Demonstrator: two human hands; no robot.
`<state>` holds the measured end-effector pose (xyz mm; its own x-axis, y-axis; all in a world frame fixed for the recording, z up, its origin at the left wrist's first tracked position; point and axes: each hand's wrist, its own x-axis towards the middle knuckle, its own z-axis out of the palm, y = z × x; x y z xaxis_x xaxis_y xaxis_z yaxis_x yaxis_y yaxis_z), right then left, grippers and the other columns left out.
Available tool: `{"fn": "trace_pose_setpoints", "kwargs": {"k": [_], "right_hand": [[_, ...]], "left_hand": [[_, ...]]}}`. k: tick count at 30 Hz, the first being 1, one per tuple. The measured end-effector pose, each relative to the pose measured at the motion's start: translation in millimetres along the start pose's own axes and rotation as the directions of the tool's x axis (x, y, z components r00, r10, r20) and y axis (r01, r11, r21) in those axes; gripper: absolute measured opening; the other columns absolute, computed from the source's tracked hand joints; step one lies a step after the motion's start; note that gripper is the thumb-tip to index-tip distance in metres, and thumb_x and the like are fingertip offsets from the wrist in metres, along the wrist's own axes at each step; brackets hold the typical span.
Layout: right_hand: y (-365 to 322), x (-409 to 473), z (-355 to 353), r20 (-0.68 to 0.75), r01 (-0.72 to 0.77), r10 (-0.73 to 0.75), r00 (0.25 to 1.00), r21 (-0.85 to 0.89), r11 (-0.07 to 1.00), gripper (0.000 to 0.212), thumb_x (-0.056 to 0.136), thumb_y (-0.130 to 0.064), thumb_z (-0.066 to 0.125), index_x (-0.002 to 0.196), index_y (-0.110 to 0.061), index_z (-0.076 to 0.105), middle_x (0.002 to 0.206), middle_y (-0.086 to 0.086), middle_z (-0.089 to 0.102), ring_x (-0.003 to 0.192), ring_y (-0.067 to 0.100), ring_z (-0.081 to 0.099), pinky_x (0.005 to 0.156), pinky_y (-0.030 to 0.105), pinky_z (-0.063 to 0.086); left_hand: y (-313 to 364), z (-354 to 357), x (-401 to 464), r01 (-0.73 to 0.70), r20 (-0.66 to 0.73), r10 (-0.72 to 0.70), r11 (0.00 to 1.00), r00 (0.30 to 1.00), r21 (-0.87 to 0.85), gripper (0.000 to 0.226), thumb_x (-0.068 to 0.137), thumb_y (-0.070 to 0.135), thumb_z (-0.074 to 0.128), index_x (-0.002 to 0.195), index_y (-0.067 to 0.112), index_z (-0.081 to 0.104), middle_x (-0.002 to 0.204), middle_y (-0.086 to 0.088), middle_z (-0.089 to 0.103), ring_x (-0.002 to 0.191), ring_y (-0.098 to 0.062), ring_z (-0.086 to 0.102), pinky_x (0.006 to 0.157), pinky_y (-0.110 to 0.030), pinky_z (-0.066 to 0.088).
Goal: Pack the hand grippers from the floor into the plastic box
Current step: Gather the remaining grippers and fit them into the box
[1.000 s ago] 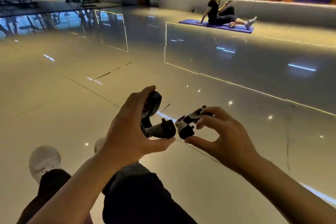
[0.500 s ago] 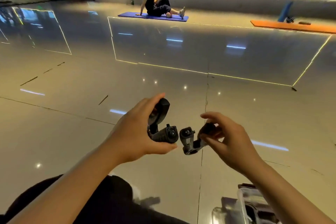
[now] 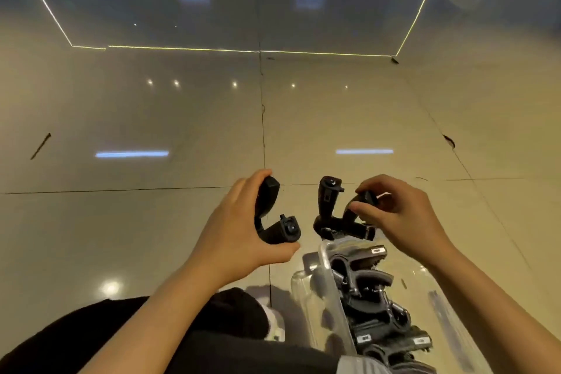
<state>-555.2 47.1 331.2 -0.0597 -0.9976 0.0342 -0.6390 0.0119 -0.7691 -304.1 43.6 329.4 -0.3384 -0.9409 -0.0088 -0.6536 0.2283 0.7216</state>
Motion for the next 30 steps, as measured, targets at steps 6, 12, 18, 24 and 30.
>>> {"fn": "trace_pose_setpoints", "kwargs": {"k": [6,12,18,24,30], "right_hand": [[51,-43,-16,-0.072,-0.147,0.147,0.986,0.007,0.989,0.019,0.077,-0.022,0.075,0.09,-0.028,0.063,0.09,-0.007,0.066,0.076,0.016,0.067,0.068,0.028,0.054],[88,-101,-24,-0.06,-0.228,0.231,0.971,0.051,0.972,0.017,0.077,-0.022,0.076,0.085,-0.028,0.063,0.08,-0.004,0.068,0.067,0.013,0.066,0.061,0.021,0.051],[117,-145,-49,-0.087,-0.307,0.305,0.948,-0.01,0.952,0.015,0.075,-0.026,0.077,0.085,-0.023,0.067,0.076,-0.011,0.065,0.069,0.003,0.059,0.058,0.012,0.041],[144,-181,-44,-0.12,-0.427,0.433,0.893,0.078,0.901,0.016,0.075,-0.024,0.078,0.081,-0.026,0.064,0.077,-0.004,0.068,0.07,0.018,0.066,0.065,0.032,0.053],[168,-207,-20,-0.13,-0.562,0.616,0.777,0.297,0.772,0.013,0.076,-0.016,0.077,0.079,-0.015,0.064,0.075,0.011,0.064,0.067,0.031,0.066,0.064,0.042,0.055]], "left_hand": [[28,20,-16,-0.076,0.053,0.075,0.997,0.996,0.021,0.103,0.049,0.065,0.068,0.136,0.046,0.017,0.113,0.041,0.028,0.102,0.01,0.034,0.077,-0.003,0.03],[69,49,-42,-0.153,0.116,0.137,0.977,0.984,0.149,0.105,0.054,0.06,0.074,0.14,0.039,0.017,0.12,0.024,0.033,0.105,0.001,0.037,0.08,-0.014,0.033],[95,65,-57,-0.161,0.131,0.137,0.968,0.982,0.192,0.105,0.056,0.055,0.077,0.142,0.036,0.019,0.115,0.026,0.028,0.099,0.003,0.034,0.068,-0.002,0.029],[114,94,-73,-0.167,0.186,0.131,0.967,0.974,0.193,0.104,0.055,0.055,0.073,0.141,0.035,0.019,0.113,0.021,0.031,0.096,-0.004,0.042,0.067,-0.004,0.029],[119,110,-90,-0.133,0.194,0.103,0.98,0.976,0.15,0.103,0.056,0.056,0.073,0.141,0.034,0.02,0.122,0.013,0.04,0.1,-0.008,0.046,0.079,-0.023,0.039]]}}
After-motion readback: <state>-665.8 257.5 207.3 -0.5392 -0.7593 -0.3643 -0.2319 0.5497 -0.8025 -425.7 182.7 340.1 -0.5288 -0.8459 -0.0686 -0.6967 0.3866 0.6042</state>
